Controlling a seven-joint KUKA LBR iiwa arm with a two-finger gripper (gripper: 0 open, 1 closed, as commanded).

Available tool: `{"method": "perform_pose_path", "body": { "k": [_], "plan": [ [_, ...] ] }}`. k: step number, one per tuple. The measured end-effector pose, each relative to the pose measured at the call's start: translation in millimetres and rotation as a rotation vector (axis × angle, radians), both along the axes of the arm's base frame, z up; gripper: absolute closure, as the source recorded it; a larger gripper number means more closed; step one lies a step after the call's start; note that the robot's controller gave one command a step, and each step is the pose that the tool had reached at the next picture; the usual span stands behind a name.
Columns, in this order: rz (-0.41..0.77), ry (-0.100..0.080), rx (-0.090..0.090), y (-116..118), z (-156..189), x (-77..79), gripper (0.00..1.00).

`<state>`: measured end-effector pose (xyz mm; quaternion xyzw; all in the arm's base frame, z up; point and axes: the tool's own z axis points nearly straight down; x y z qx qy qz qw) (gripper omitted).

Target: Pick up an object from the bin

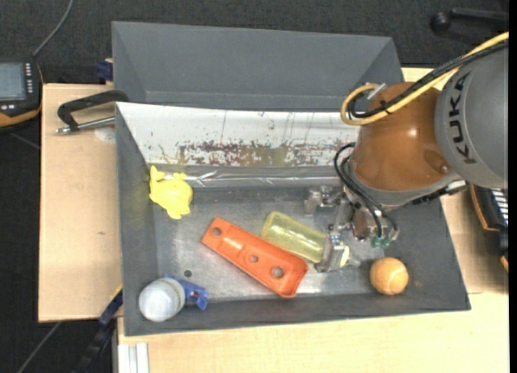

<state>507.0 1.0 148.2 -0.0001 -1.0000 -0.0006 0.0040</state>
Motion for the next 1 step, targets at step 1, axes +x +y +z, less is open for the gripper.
{"method": "perform_pose_path", "body": {
  "k": [1],
  "plan": [
    [0.0,-0.007,0.0,0.0,4.4,1.1,0.0]
  ]
}}
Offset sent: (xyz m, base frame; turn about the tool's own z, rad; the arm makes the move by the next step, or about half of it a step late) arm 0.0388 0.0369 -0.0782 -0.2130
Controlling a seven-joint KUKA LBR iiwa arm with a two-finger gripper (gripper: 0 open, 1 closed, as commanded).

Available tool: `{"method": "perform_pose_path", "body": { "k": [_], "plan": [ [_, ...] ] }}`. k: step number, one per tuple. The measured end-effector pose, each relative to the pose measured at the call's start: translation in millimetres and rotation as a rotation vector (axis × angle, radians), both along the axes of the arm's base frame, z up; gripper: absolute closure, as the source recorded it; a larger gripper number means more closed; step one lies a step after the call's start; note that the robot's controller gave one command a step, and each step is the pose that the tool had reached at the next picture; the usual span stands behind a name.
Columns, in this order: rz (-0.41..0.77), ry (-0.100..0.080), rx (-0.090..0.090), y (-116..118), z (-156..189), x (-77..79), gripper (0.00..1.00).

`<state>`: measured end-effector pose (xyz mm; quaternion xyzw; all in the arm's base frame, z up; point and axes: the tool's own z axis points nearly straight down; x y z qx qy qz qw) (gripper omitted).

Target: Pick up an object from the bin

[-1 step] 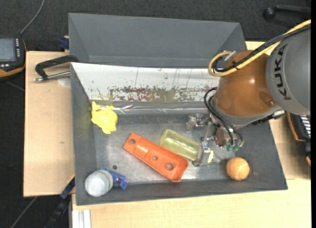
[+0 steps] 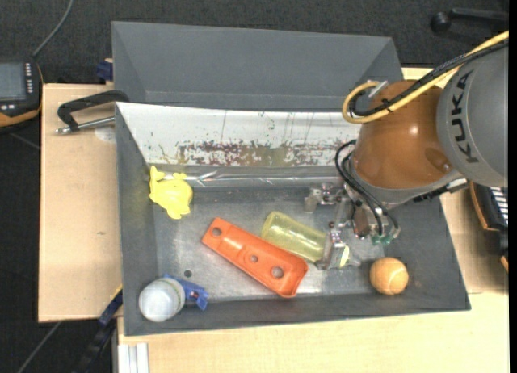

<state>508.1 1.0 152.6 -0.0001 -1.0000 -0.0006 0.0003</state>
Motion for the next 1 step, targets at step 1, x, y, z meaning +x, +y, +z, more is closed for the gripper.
{"method": "perform_pose_path", "body": {
  "k": [1],
  "plan": [
    [0.051,-0.004,-0.001,7.6,-16.2,11.3,0.0]
  ]
}}
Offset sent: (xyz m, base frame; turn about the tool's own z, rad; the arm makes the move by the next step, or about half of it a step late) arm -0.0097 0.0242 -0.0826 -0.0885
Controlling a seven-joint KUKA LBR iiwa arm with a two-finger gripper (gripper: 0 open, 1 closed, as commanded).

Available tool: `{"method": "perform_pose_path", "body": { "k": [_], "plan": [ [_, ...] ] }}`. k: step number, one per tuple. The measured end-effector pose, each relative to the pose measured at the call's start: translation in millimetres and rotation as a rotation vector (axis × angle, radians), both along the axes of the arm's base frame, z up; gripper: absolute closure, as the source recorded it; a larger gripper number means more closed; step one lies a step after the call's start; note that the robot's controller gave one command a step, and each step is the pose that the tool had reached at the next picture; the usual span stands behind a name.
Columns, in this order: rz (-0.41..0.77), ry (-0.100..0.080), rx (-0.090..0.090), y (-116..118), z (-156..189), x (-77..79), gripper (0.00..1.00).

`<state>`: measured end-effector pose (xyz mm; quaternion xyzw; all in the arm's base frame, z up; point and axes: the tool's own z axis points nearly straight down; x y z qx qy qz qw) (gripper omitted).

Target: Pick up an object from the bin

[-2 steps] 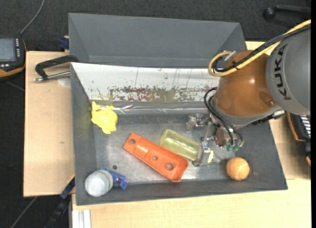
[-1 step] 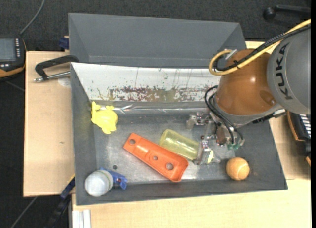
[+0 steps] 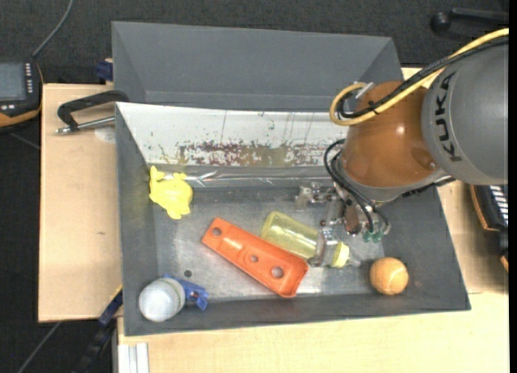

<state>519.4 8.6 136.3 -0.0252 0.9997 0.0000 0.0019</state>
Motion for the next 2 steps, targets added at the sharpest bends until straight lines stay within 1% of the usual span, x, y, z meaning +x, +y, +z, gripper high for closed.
{"method": "perform_pose_path", "body": {
  "k": [1,2],
  "plan": [
    [0.041,-0.002,0.002,15.0,-59.7,-15.2,0.0],
    [-0.036,-0.002,0.001,62.2,-65.9,3.6,0.0]
  ]
}}
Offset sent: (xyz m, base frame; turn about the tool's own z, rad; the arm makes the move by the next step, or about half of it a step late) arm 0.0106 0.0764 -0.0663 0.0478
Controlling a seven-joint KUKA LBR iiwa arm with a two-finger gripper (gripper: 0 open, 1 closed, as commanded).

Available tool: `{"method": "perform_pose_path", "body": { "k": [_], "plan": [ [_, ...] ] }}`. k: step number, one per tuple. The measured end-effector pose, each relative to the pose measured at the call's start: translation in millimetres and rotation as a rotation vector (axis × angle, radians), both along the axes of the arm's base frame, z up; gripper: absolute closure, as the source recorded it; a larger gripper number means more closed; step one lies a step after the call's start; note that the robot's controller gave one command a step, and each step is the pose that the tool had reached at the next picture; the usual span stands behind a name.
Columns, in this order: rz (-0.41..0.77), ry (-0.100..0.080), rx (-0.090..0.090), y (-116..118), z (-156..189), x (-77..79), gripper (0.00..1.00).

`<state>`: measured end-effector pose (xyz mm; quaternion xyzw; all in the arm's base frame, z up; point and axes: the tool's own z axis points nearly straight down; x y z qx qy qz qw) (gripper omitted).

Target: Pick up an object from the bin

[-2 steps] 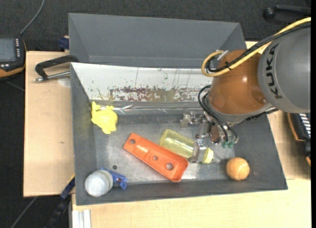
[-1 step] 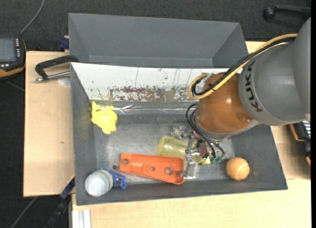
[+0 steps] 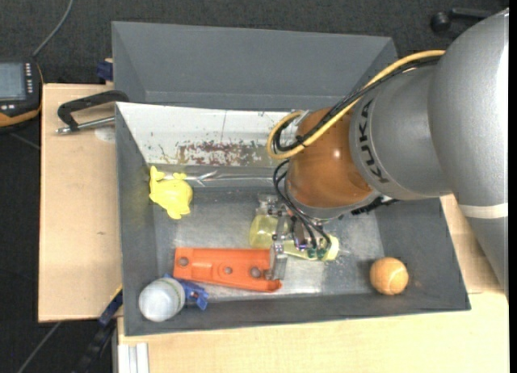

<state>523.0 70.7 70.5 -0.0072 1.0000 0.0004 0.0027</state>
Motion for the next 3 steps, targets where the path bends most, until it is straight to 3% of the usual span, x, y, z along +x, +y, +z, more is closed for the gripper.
{"method": "perform_pose_path", "body": {
  "k": [1,3],
  "plan": [
    [0.223,-0.007,0.003,-42.1,2.3,14.4,1.0],
    [0.222,-0.007,0.003,-42.1,2.4,14.4,1.0]
  ]
}}
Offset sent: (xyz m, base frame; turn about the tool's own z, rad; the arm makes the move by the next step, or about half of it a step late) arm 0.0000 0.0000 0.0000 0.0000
